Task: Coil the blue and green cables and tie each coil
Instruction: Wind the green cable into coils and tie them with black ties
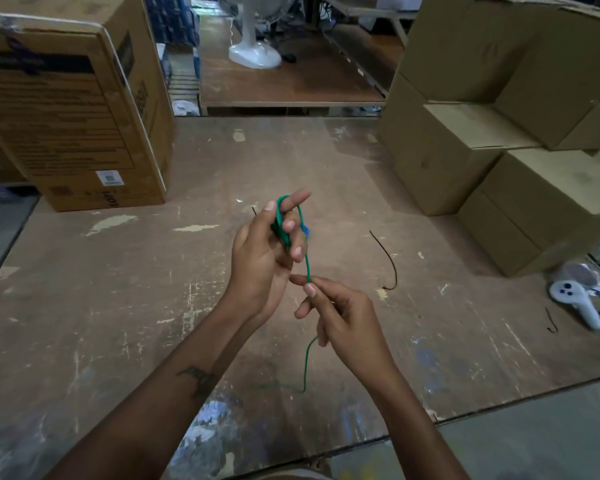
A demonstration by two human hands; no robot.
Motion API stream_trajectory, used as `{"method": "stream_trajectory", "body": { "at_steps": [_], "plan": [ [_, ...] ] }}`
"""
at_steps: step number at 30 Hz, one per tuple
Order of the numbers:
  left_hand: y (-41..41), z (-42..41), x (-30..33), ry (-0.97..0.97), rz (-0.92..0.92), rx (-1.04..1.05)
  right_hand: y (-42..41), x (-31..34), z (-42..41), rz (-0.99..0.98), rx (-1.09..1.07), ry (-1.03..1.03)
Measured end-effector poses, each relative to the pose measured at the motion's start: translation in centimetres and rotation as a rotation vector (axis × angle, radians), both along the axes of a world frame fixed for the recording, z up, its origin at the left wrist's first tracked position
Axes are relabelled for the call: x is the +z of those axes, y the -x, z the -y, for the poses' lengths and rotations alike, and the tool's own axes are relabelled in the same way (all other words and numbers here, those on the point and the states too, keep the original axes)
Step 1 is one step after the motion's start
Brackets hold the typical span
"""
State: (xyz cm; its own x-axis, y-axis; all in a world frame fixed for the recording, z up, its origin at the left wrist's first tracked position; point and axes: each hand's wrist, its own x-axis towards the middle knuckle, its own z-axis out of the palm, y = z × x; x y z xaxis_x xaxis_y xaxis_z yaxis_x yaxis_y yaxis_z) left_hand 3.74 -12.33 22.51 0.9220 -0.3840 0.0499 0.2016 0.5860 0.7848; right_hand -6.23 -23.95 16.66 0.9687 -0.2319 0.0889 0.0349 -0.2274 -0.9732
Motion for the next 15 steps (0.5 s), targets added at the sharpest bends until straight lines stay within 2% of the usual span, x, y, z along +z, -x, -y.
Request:
{"method": "stream_trajectory", "body": {
  "at_steps": [4, 6, 9, 12, 15],
  "plan": [
    [-0.2, -0.2, 1.6, 0.221, -0.172, -0.175, 0.0, 0.0, 0.6, 0.058, -0.138, -0.025],
    [-0.4, -0.5, 2.3, 0.259, -0.223, -0.274, -0.2, 0.0, 0.9, 0.073, -0.218, -0.078],
    [-0.2, -1.0, 3.0, 0.161, -0.244, -0.405, -0.9, -0.1, 1.8, 0.087, -0.369, -0.119],
    [0.2, -1.5, 2.8, -0.029, -0.267, -0.51, -1.9, -0.2, 3.1, 0.098, -0.518, -0.145],
    [0.7, -2.1, 1.8, -0.169, -0.309, -0.699, -2.8, 0.0, 4.2, 0.093, -0.587, -0.148]
  ]
}}
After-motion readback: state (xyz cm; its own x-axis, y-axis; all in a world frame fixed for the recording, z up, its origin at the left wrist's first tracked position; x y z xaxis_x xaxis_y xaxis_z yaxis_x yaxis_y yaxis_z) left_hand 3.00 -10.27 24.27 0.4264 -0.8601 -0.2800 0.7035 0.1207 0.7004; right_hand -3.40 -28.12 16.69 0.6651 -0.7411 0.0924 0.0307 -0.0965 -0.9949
